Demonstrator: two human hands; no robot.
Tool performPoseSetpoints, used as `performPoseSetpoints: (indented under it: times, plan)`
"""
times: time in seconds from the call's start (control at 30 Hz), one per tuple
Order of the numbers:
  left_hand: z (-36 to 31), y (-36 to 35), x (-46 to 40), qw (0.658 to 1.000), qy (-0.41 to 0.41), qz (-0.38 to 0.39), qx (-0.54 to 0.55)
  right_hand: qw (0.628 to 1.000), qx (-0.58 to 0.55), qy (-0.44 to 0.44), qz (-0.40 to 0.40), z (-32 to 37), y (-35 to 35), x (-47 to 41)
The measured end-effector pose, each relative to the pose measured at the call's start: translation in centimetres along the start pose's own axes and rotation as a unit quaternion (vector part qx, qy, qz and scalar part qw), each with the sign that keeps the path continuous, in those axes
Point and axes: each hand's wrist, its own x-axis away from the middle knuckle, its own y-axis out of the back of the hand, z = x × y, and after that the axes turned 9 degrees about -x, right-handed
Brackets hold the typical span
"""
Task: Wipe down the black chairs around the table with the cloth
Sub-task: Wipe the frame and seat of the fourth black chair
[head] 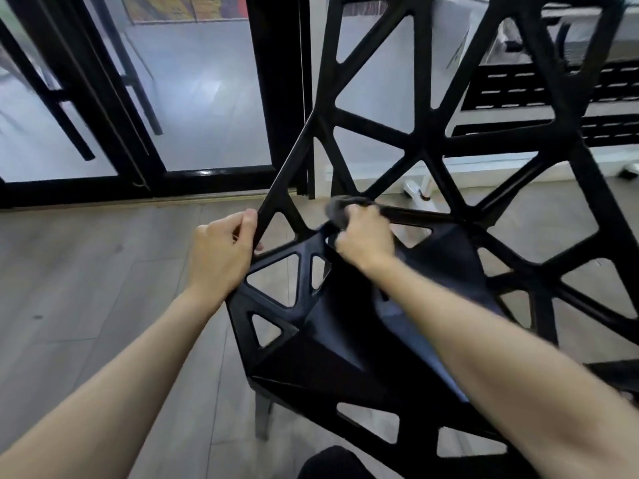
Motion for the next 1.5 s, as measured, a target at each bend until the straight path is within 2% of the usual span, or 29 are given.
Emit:
performPoseSetpoints:
  times: [0.07,0.1,0.17,0.23,0.27,0.3,0.4,0.47,0.53,0.6,0.63,0.73,0.8,0.87,0.93,1.0,1.03,1.1,1.17,1.23,1.27,1.33,1.4,1.5]
  plan:
    - [0.4,1.2,0.6,0.997,-0.007,0.075,-0.005,0.994,-0.038,0.089,0.057,1.0,-1.1,2.8]
    - [0.7,2.0,0.7,0.992,-0.003,0.129,-0.002,0.990,-0.055,0.096,0.084,0.9,-0.1,3.1]
    - [1.5,4.0,0.9,0.969,0.028,0.244,-0.008,0.994,-0.031,0.056,0.087,-1.1,1.7,1.3]
    - [2.1,5.2,1.3,0.945,0.070,0.319,0.010,1.000,-0.017,-0.023,0.012,-2.2,2.7,-0.6]
    - [2.3,5.4,1.6,0.942,0.083,0.325,0.026,0.999,-0.029,-0.024,-0.002,-1.6,2.2,-0.3]
    - [2.4,5.3,1.9,0.944,0.089,0.315,0.040,0.999,-0.050,0.013,0.003,-0.5,0.9,0.8]
    - [2.3,5.0,1.7,0.942,0.101,0.314,0.061,0.986,-0.120,0.101,0.054,1.8,-1.3,6.0]
    - [2.3,5.3,1.3,0.930,0.110,0.337,0.094,0.980,-0.175,0.066,0.073,1.4,0.9,6.7]
    - [2.5,5.8,1.1,0.925,0.099,0.351,0.107,0.980,-0.194,0.049,-0.004,1.5,3.0,3.8]
    - [2.7,6.0,1.1,0.924,0.085,0.357,0.105,0.965,-0.218,0.105,-0.101,4.0,3.5,0.6]
    - [2.7,6.1,1.1,0.924,0.081,0.358,0.104,0.956,-0.223,0.157,-0.108,5.6,2.8,0.2]
    - [2.9,6.1,1.3,0.926,0.075,0.355,0.102,0.946,-0.191,0.260,-0.028,4.3,-1.6,2.1]
    - [3.1,6.1,1.6,0.928,0.060,0.355,0.097,0.957,-0.140,0.254,0.013,0.0,-1.9,4.8]
    - [3.2,6.1,1.7,0.933,0.051,0.345,0.092,0.959,-0.137,0.244,0.040,-1.1,0.3,5.1]
    - [3.1,6.2,1.7,0.932,0.053,0.346,0.096,0.958,-0.208,0.196,-0.033,1.8,2.1,2.1]
    - [3.0,6.3,1.9,0.931,0.061,0.343,0.108,0.940,-0.250,0.218,-0.078,5.8,2.3,0.4]
    - [3.1,6.2,2.0,0.931,0.067,0.341,0.113,0.935,-0.240,0.254,-0.057,6.7,1.4,0.7]
    - [3.1,6.1,2.1,0.931,0.070,0.339,0.114,0.941,-0.181,0.286,0.004,4.0,-1.2,2.5]
    - [3.1,6.0,2.2,0.933,0.064,0.337,0.105,0.956,-0.144,0.252,0.041,-0.5,-1.5,5.0]
    - [3.1,6.1,2.2,0.937,0.062,0.331,0.093,0.962,-0.159,0.217,0.050,-1.9,0.0,4.2]
    - [3.0,6.1,2.1,0.938,0.062,0.330,0.088,0.965,-0.187,0.184,0.024,-1.1,0.9,2.9]
    - [2.8,6.1,2.0,0.938,0.059,0.332,0.076,0.950,-0.268,0.139,-0.084,2.6,2.3,0.3]
    - [2.7,6.3,1.7,0.937,0.069,0.332,0.077,0.926,-0.317,0.182,-0.098,6.4,1.3,0.5]
    - [2.3,6.3,0.7,0.939,0.085,0.317,0.102,0.919,-0.247,0.306,-0.026,6.6,-2.9,5.0]
